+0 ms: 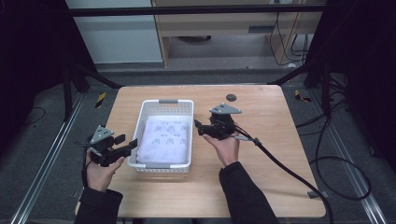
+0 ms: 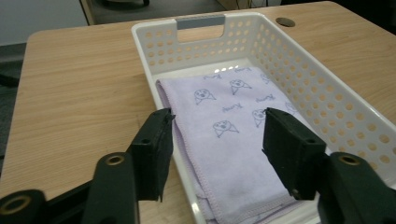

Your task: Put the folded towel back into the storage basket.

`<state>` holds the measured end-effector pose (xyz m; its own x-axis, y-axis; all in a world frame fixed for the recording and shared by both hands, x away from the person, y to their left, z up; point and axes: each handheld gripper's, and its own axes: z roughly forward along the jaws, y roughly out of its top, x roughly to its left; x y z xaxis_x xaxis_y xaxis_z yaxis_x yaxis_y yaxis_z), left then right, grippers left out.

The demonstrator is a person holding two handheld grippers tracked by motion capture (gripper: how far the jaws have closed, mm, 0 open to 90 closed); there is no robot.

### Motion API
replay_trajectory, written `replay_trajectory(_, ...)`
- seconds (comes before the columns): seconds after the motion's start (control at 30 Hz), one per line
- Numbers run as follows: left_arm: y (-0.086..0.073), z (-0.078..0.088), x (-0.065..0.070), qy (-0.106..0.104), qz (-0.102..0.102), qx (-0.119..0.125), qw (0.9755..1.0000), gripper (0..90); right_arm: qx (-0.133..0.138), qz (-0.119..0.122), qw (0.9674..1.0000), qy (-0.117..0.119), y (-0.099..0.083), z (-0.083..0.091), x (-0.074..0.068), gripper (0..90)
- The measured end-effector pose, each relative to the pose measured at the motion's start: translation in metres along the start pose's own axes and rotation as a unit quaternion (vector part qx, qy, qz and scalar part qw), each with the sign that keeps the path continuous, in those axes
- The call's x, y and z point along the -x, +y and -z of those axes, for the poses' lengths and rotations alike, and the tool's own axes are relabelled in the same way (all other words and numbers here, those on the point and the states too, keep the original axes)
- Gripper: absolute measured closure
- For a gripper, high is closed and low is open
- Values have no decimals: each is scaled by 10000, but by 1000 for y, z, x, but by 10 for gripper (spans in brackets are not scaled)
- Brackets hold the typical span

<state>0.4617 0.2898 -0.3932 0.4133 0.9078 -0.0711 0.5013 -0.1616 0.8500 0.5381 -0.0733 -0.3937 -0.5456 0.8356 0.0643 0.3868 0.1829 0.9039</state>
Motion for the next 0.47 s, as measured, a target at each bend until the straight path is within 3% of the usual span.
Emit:
replay_trajectory(0.03, -1, 0, -3, 34, 10, -12, 10000, 356, 5, -62, 10000, 25, -5, 13, 10, 210)
replay_trajectory(0.17, -2, 1, -8, 88, -5, 11, 10000, 318, 7, -70, 9999, 71, -12, 28, 22, 181)
replay_trajectory(0.2, -3, 2, -13, 118, -6, 12, 9999, 295, -6, -103, 9999, 78, -18, 40, 31, 172)
replay_trajectory(0.47, -12, 6, -30, 254, 87, -27, 9996, 274, -57, -282, 9996, -56, -51, 76, 65, 163)
